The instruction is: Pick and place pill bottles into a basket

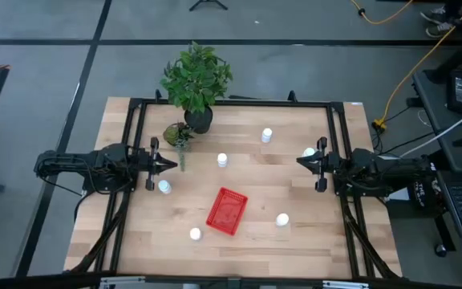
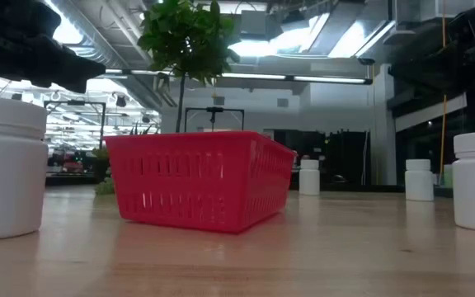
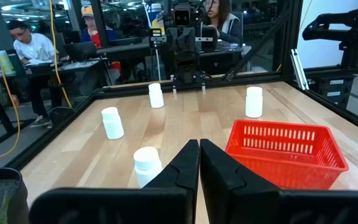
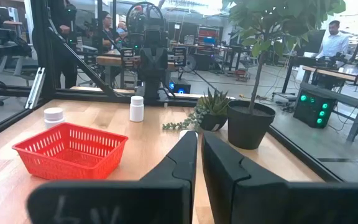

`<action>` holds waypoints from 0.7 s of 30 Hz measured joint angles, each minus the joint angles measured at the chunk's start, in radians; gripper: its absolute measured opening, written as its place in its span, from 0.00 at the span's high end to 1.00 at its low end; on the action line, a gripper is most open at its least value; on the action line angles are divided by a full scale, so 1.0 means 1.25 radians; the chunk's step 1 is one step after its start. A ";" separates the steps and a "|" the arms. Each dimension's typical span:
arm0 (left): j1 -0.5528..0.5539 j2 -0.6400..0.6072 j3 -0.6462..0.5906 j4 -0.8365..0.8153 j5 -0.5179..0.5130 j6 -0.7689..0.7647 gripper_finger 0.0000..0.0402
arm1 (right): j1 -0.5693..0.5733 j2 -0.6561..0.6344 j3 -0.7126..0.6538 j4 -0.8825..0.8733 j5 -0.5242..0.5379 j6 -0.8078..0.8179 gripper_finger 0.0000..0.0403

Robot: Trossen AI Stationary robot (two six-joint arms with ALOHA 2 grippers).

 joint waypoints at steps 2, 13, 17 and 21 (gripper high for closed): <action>0.000 0.000 0.000 0.000 0.000 0.000 0.97 | 0.000 0.000 0.000 0.000 0.000 0.001 0.93; 0.000 0.000 0.000 0.008 -0.041 0.000 0.98 | 0.000 0.000 0.000 0.019 0.005 0.000 0.93; 0.000 0.000 0.000 0.026 -0.041 -0.001 0.98 | 0.000 0.000 0.002 0.078 0.006 0.000 0.93; 0.000 0.000 0.001 0.056 -0.040 -0.017 0.97 | 0.000 0.000 0.001 0.072 0.006 0.000 0.93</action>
